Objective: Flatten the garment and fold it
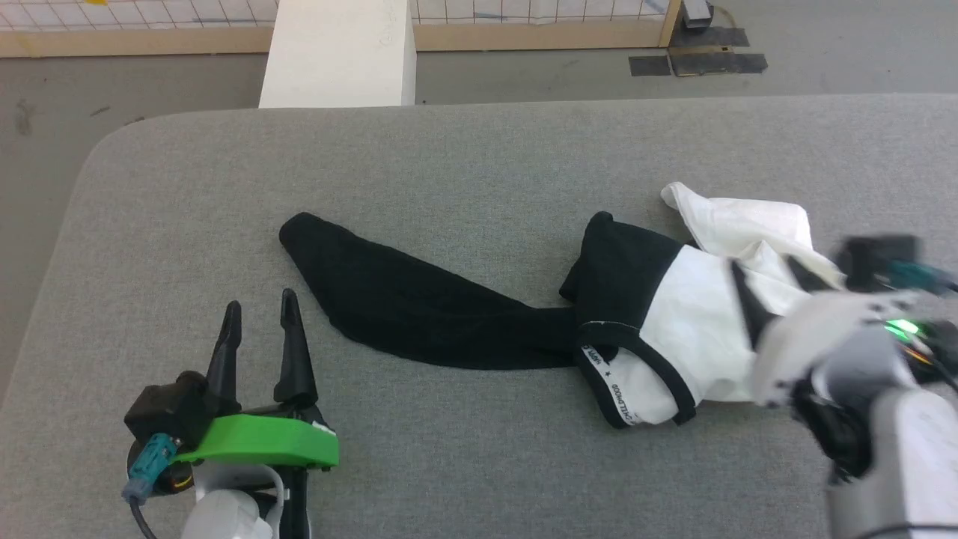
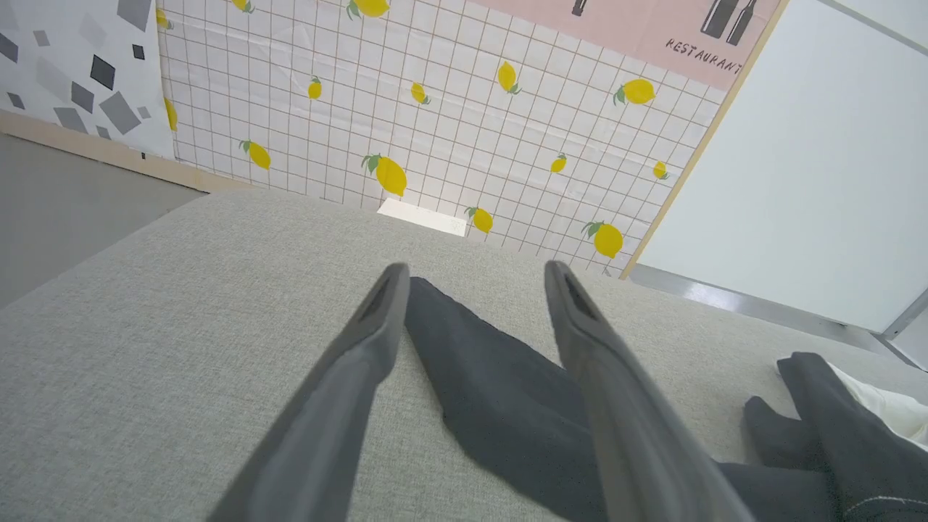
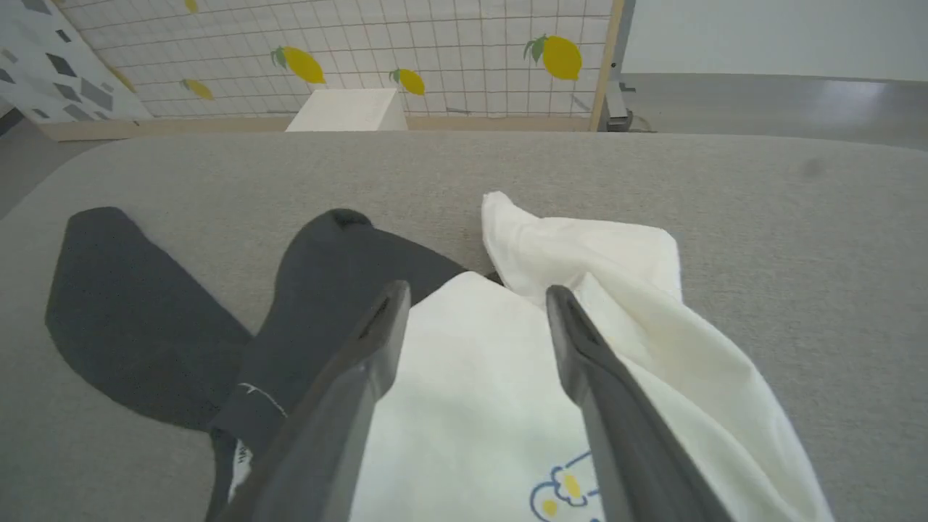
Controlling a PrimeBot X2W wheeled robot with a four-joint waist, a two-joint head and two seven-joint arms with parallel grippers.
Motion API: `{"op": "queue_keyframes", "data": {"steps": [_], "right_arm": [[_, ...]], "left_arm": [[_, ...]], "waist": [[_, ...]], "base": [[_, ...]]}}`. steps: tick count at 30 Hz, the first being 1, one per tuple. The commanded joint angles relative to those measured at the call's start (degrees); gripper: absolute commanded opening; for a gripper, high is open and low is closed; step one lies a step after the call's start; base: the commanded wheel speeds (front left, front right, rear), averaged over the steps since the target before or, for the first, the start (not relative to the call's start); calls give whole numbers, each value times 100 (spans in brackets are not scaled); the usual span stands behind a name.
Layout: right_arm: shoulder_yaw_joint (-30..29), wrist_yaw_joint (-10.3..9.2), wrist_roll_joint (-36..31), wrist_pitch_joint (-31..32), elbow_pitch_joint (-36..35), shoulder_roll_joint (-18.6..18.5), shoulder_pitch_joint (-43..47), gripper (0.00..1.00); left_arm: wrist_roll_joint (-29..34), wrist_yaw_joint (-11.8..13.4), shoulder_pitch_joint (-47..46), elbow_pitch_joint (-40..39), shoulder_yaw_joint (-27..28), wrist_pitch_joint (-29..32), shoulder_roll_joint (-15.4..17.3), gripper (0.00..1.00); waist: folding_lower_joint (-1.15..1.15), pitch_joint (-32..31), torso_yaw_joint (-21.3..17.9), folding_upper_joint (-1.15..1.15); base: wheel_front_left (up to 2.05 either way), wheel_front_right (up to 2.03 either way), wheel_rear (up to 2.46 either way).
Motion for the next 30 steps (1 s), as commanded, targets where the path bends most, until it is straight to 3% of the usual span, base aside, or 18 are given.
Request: {"op": "queue_keyframes", "data": {"steps": [1,7,14,21,22,23,24,30], "right_arm": [[281,-8,57,132,83,19,-243,100],[1221,-8,-130,630,1082,20,-1213,100],[1299,-8,-717,902,2530,21,-2259,100],[1386,-8,-1106,1197,3370,21,-2714,100],[1378,-8,-1113,1236,3436,21,-2744,42],[1397,-8,-1059,1203,3457,21,-2771,9],[1415,-8,-1018,1151,3456,21,-2794,0],[1400,-8,-521,664,3238,21,-2868,0]], "left_arm": [[-69,-11,-7,10,-11,-21,-13,100],[-145,-41,-98,102,-162,-21,-13,100],[-242,-31,-190,164,-350,-21,-14,100],[-337,-9,-226,182,-407,-22,-14,100],[-357,-5,-231,175,-397,-22,-14,100],[-366,3,-232,166,-387,-22,-14,100],[-371,11,-233,159,-382,-22,-14,100],[-332,-18,-251,141,-391,-22,-14,100]], "waist": [[0,17,21,0],[0,158,314,0],[0,370,783,0],[0,498,985,0],[0,504,983,0],[0,507,965,0],[0,509,942,0],[0,437,684,0]], "base": [[0,0,0],[0,0,0],[0,0,0],[0,0,0],[0,0,0],[0,0,0],[0,0,0],[0,0,0]]}}
